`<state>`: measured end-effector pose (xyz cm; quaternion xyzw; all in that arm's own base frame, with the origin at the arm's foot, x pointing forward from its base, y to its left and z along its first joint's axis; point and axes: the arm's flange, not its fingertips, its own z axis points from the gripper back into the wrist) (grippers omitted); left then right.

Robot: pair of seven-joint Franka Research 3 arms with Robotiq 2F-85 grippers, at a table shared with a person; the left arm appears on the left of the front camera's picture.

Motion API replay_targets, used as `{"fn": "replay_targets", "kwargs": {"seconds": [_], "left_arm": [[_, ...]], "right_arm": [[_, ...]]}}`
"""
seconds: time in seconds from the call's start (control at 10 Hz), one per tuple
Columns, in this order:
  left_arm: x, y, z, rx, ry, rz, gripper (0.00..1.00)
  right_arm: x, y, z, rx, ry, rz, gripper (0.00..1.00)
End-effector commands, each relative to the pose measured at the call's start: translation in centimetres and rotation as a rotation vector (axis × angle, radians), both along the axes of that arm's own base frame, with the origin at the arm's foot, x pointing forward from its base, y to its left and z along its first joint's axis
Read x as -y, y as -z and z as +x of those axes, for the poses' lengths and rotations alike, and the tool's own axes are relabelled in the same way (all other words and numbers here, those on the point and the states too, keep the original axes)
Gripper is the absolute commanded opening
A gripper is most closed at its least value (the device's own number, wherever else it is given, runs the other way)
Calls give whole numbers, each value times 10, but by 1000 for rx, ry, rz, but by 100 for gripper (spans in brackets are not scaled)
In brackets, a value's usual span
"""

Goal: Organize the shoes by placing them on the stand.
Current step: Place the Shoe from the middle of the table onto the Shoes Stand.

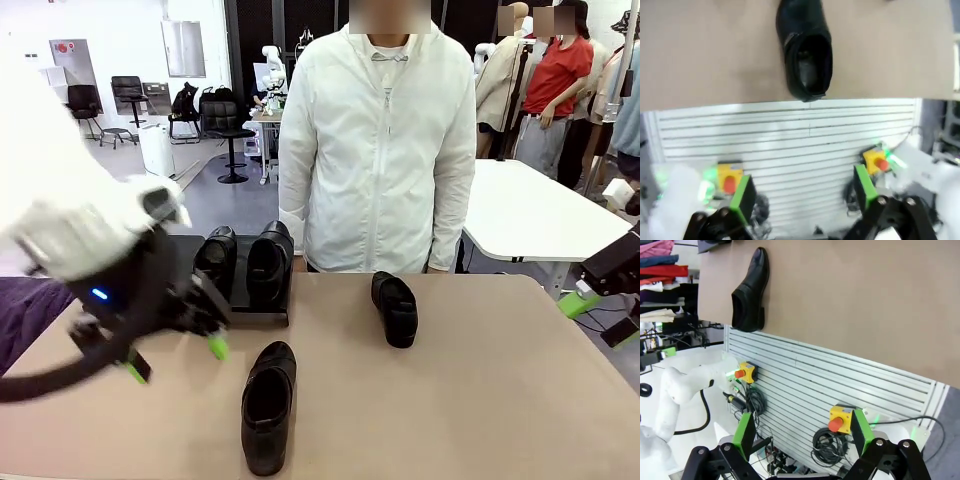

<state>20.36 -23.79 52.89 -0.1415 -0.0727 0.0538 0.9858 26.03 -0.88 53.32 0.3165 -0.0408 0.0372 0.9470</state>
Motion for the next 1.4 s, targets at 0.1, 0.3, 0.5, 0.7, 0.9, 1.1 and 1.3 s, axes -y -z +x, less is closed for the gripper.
{"fn": "replay_targets", "kwargs": {"seconds": [0.1,0.3,0.5,0.7,0.9,1.1,1.3], "left_arm": [[67,37,6,-27,-98,-8,100],[51,33,-8,-18,-85,31,100],[51,33,-8,-18,-85,31,100],[60,38,0,-40,-54,25,100],[110,69,22,-57,-116,144,100],[159,109,97,70,-37,189,100],[165,117,110,71,-22,199,100]], "right_arm": [[0,-4,0,-10,12,10,100],[0,-4,0,-10,12,10,100],[0,-4,0,-10,12,10,100],[0,-4,0,-10,12,10,100],[0,-4,0,-10,12,10,100],[0,-4,0,-10,12,10,100],[0,-4,0,-10,12,10,100]]}}
